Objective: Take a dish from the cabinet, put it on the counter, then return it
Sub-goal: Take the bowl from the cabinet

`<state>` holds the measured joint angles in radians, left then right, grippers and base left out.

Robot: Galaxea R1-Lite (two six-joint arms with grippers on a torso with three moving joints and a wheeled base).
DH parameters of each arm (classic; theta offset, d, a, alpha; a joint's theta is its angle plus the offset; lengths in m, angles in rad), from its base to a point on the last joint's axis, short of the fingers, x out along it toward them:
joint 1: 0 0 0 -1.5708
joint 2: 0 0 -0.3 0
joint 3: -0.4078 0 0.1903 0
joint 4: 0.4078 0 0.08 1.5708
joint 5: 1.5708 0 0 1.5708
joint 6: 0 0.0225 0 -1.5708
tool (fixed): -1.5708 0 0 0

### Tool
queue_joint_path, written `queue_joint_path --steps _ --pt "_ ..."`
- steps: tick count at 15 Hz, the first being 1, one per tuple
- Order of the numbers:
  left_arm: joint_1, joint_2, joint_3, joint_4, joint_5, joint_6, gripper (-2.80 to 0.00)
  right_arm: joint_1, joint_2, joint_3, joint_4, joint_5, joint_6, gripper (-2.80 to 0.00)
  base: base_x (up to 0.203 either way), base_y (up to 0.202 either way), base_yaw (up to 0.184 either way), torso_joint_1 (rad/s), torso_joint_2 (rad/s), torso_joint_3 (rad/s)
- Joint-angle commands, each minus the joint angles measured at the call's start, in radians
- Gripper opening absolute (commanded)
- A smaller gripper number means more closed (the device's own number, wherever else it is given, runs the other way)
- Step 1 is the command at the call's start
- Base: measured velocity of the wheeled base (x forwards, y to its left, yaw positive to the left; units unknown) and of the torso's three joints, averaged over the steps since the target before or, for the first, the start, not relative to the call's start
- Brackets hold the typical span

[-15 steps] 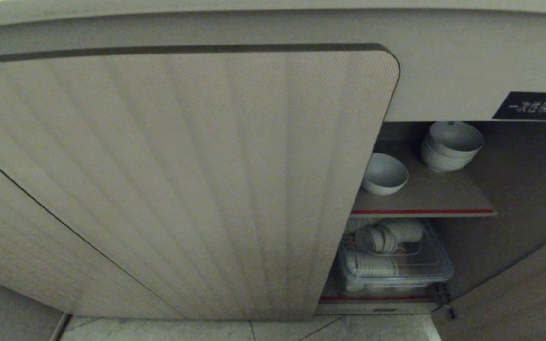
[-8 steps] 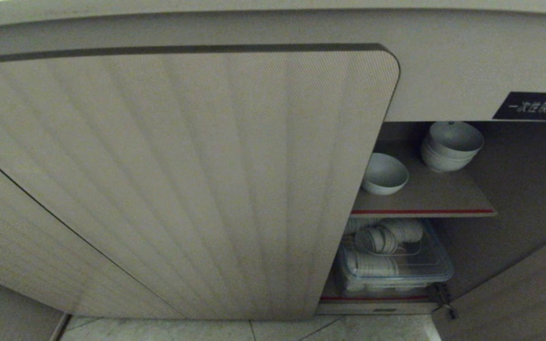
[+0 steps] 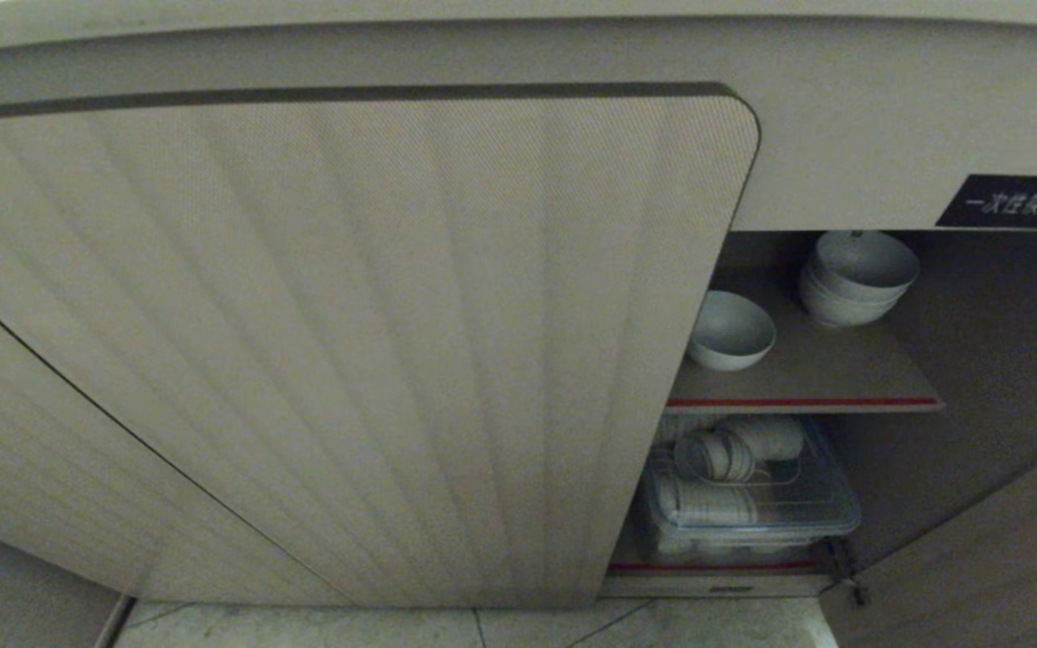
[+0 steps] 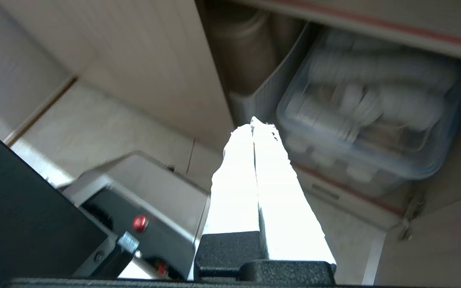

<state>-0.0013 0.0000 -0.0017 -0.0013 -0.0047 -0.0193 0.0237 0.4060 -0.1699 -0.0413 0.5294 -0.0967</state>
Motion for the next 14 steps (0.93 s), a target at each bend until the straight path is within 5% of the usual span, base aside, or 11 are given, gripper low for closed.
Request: queue_joint_path --steps 1,7,14 --pt "0.0 0.0 0.0 0.0 0.0 -0.001 -2.8 0.004 0.165 -0.019 -0.002 0.009 -0.015 -2.8 0.0 0.0 0.0 0.0 0.0 0.0" --pt "0.0 0.0 0.0 0.0 0.0 -0.001 -2.8 0.024 0.423 -0.064 -0.006 0.085 -0.018 -2.8 0.0 0.0 0.0 0.0 0.0 0.0" --pt "0.001 0.0 0.0 0.0 0.0 -0.001 -2.8 0.043 0.723 -0.202 -0.031 0.077 0.019 -2.8 0.0 0.0 0.0 0.0 0.0 0.0"
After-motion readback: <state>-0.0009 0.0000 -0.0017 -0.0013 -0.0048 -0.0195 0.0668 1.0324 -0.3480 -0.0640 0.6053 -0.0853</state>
